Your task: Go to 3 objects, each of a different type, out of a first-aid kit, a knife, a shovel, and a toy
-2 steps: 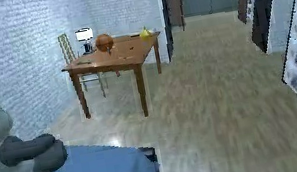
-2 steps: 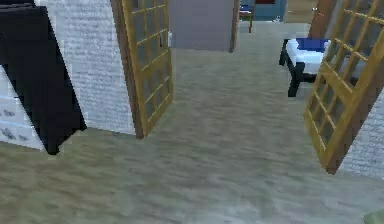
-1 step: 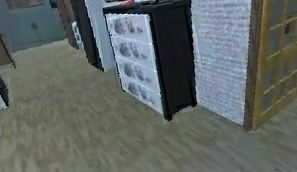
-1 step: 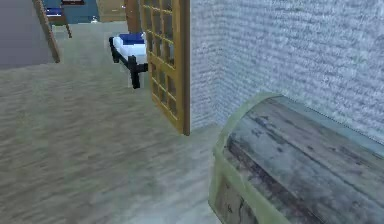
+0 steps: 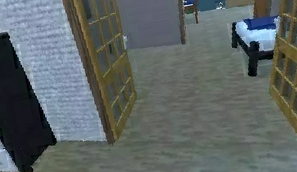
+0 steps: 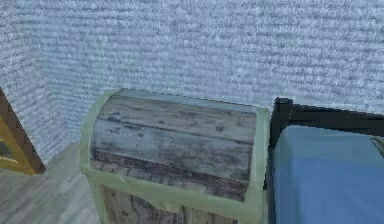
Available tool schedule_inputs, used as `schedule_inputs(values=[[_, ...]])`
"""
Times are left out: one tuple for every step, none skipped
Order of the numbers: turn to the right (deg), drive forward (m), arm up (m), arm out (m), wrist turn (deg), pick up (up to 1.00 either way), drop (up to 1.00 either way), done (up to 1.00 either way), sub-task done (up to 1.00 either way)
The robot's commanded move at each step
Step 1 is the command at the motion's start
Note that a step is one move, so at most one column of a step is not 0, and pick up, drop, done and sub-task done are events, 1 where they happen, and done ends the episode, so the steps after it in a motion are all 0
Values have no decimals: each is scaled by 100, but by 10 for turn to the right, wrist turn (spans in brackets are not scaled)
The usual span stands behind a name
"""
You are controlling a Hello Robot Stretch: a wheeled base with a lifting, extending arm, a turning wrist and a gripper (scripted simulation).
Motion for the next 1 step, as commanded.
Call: schedule_inputs(values=[[150,0,0,0,0,0,0,0,0]])
